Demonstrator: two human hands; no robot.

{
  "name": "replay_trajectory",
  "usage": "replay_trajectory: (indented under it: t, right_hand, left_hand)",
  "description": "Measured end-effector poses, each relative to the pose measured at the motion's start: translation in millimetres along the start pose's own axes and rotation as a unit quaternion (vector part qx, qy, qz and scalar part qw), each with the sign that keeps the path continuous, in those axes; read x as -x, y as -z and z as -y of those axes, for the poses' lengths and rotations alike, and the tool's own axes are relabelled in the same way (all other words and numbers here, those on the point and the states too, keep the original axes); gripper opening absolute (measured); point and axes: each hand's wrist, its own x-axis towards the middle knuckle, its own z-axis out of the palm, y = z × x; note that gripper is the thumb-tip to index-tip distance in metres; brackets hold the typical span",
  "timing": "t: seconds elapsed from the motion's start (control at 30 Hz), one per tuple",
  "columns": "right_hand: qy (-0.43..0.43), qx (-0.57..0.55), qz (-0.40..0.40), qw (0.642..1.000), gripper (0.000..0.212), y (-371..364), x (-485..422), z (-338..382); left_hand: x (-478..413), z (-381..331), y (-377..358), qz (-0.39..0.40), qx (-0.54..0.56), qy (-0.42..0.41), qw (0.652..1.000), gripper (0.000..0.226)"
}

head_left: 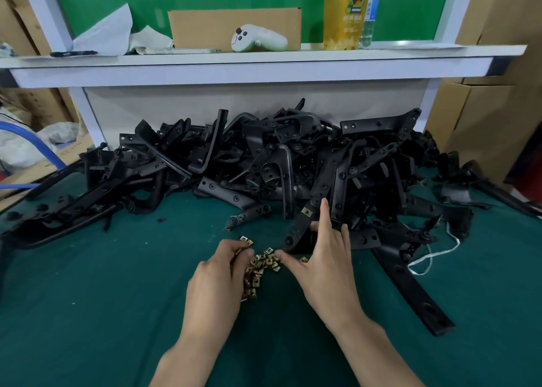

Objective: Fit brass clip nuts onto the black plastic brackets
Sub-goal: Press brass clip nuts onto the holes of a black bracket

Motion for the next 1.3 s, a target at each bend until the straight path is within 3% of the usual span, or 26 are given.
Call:
replay_trajectory:
  t: [0.1,0.2,0.3,0.4,0.57,0.87,1.1,1.3]
  right_hand:
    - [-0.003,-0.001,0.000,1.000,0.119,-1,0,-1]
    - [-0.005,0.000,0.003,1.000,0.119,-1,0,-1]
    - [-0.002,0.005,0.003,1.000,0.116,0,0,0]
    - [-0.002,0.008,0.004,1.000,0.115,1,0,0]
    - [0.003,0.010,0.009,1.000,0.115,1,0,1]
    - [0.007,0.008,0.009,1.000,0.116,1,0,1]
    - [0.009,-0.001,0.012,1.000,0.116,1,0,1]
    - [0.029,-0.015,0.025,0.999,0.110,1,3,6]
  left_hand:
    - [-2,-1,0,-0.014,0.050,0.002,0.999,0.003]
    - [-7,-3,3,-0.074,0.178,0.021,0.981,0.013]
    - [-12,-1,8,-0.051,0.400,0.138,0.905,0.014]
    - [-14,-1,9,-0.012,0.522,0.186,0.833,0.019]
    - [-15,-7,9,0.020,0.583,0.183,0.791,0.018]
    - [-15,-8,8,0.040,0.581,0.174,0.794,0.018]
    - [-15,-9,3,0.014,0.546,0.178,0.818,0.020]
    - [-11,-9,3,0.054,0.539,0.172,0.823,0.025]
